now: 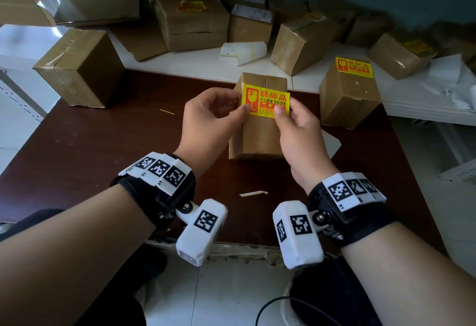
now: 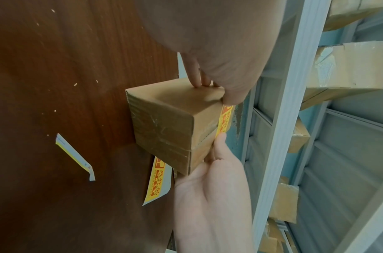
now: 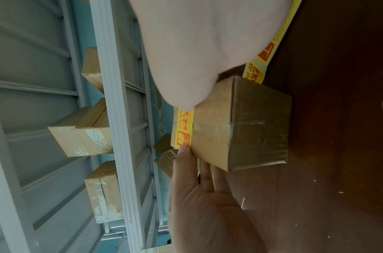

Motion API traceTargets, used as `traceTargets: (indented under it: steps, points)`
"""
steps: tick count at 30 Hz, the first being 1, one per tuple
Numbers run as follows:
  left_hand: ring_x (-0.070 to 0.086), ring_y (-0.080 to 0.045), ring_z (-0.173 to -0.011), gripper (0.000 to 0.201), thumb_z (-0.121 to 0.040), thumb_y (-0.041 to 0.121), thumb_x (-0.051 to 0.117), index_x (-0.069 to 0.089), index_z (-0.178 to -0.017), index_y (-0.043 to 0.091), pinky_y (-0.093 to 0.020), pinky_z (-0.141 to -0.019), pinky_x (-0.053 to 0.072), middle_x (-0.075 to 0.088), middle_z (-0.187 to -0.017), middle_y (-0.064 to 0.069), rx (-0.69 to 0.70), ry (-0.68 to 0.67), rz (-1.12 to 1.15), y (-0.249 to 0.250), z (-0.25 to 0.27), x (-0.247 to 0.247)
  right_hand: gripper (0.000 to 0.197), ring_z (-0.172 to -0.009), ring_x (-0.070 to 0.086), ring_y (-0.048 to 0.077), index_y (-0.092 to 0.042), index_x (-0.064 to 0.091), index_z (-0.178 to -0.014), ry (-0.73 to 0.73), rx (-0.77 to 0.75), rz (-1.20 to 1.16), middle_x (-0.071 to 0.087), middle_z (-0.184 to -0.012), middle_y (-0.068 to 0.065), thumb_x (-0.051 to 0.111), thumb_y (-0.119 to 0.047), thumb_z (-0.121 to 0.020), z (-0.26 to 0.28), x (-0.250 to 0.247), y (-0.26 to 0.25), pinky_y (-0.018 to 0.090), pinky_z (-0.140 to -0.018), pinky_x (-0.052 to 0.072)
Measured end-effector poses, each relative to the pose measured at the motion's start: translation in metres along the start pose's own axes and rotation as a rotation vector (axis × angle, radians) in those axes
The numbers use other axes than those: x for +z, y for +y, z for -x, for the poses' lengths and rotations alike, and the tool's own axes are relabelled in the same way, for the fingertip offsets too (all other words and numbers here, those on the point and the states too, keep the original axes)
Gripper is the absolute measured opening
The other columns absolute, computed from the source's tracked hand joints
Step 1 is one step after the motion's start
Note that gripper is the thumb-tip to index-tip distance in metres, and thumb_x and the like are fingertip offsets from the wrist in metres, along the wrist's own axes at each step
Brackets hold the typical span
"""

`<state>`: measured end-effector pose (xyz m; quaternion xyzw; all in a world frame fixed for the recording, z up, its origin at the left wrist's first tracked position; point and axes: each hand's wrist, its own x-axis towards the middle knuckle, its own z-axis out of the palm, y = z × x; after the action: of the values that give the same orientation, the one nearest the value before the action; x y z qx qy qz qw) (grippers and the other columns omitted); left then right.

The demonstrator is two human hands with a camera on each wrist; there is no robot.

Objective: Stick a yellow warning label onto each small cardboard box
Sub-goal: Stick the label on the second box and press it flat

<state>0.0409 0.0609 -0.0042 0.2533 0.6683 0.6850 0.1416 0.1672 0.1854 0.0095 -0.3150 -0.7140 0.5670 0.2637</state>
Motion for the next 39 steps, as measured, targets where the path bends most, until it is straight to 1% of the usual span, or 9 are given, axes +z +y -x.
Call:
traceTargets:
  steps: [5,9,15,17,19,22,25,33,39]
  points:
    - [0.082,-0.018,-0.103,0.025,-0.094,0.013,0.087,0.077,-0.116,0.005,-0.037,-0.091,0.068,0.083,-0.109,-0.005,-0.013,0.011,0.004,-0.002,0.000,0.001,0.014,-0.105,0.072,-0.008,-0.041,0.071,-0.115,0.002,0.000,-0.058,0.079,-0.109,-0.021,0.058,-0.036,-0.114,0.002,-0.002,-0.005,0.015,-0.088,0.054]
    - [0.081,-0.024,-0.102,0.026,-0.093,0.015,0.088,0.076,-0.115,0.008,-0.043,-0.091,0.068,0.082,-0.109,-0.006,-0.025,0.036,-0.021,-0.005,-0.001,0.003,0.018,-0.114,0.075,0.001,-0.045,0.072,-0.116,0.003,-0.055,-0.026,0.081,-0.119,-0.016,0.067,-0.030,-0.110,0.002,0.002,0.001,0.033,-0.102,0.059]
    - [0.078,-0.010,-0.105,0.084,-0.081,0.039,0.098,0.053,-0.147,0.013,-0.028,-0.088,0.065,0.075,-0.117,-0.002,-0.062,0.152,-0.046,-0.003,-0.010,-0.004,0.036,-0.125,0.071,0.002,-0.027,0.070,-0.146,0.012,-0.042,-0.032,0.077,-0.133,-0.012,0.057,-0.019,-0.114,-0.004,0.001,0.004,0.038,-0.114,0.056]
    - [0.076,-0.008,-0.102,0.089,-0.079,0.046,0.098,0.054,-0.148,0.014,-0.024,-0.085,0.063,0.074,-0.113,0.002,-0.077,0.171,-0.107,-0.001,-0.013,-0.009,0.031,-0.124,0.071,0.002,-0.037,0.075,-0.136,0.010,-0.038,-0.030,0.078,-0.127,-0.017,0.057,-0.025,-0.114,-0.002,0.002,0.004,0.042,-0.113,0.058]
    - [0.077,-0.009,-0.098,0.080,-0.080,0.051,0.096,0.059,-0.142,0.016,-0.030,-0.086,0.065,0.075,-0.106,0.004,-0.087,0.192,-0.158,-0.002,-0.016,-0.013,0.028,-0.123,0.072,0.004,-0.049,0.075,-0.122,-0.005,-0.019,-0.022,0.078,-0.122,-0.021,0.053,-0.034,-0.114,0.000,0.005,0.003,0.047,-0.112,0.058]
    - [0.078,-0.015,-0.095,0.050,-0.094,0.047,0.084,0.067,-0.130,0.016,-0.050,-0.093,0.064,0.077,-0.095,0.004,-0.102,0.224,-0.169,-0.004,-0.022,-0.016,0.041,-0.126,0.071,0.005,-0.031,0.071,-0.143,-0.053,-0.027,-0.014,0.079,-0.128,-0.015,0.059,-0.048,-0.108,0.003,0.006,0.003,0.044,-0.113,0.057]
    - [0.079,-0.019,-0.095,0.026,-0.105,0.039,0.069,0.074,-0.117,0.017,-0.055,-0.092,0.064,0.080,-0.097,-0.001,-0.103,0.223,-0.128,-0.004,-0.022,-0.015,0.040,-0.122,0.073,0.000,-0.023,0.068,-0.145,-0.082,-0.058,-0.027,0.080,-0.128,-0.010,0.074,-0.032,-0.106,0.006,0.004,0.002,0.028,-0.107,0.057]
    - [0.080,-0.029,-0.087,0.059,-0.080,0.073,0.085,0.077,-0.098,0.017,-0.052,-0.082,0.066,0.080,-0.095,-0.015,-0.122,0.189,-0.135,0.008,-0.015,-0.018,0.042,-0.119,0.075,0.004,-0.022,0.061,-0.154,-0.074,-0.003,-0.058,0.079,-0.128,-0.008,0.062,-0.025,-0.113,0.002,0.003,0.002,0.031,-0.100,0.062]
    - [0.078,-0.028,-0.081,0.047,-0.101,0.061,0.064,0.080,-0.096,0.017,-0.059,-0.081,0.065,0.080,-0.086,-0.011,-0.088,0.120,-0.164,0.008,-0.016,-0.017,0.038,-0.123,0.074,0.005,-0.029,0.070,-0.137,-0.095,0.000,-0.104,0.081,-0.127,-0.010,0.076,-0.042,-0.103,0.011,0.010,-0.002,0.042,-0.113,0.058]
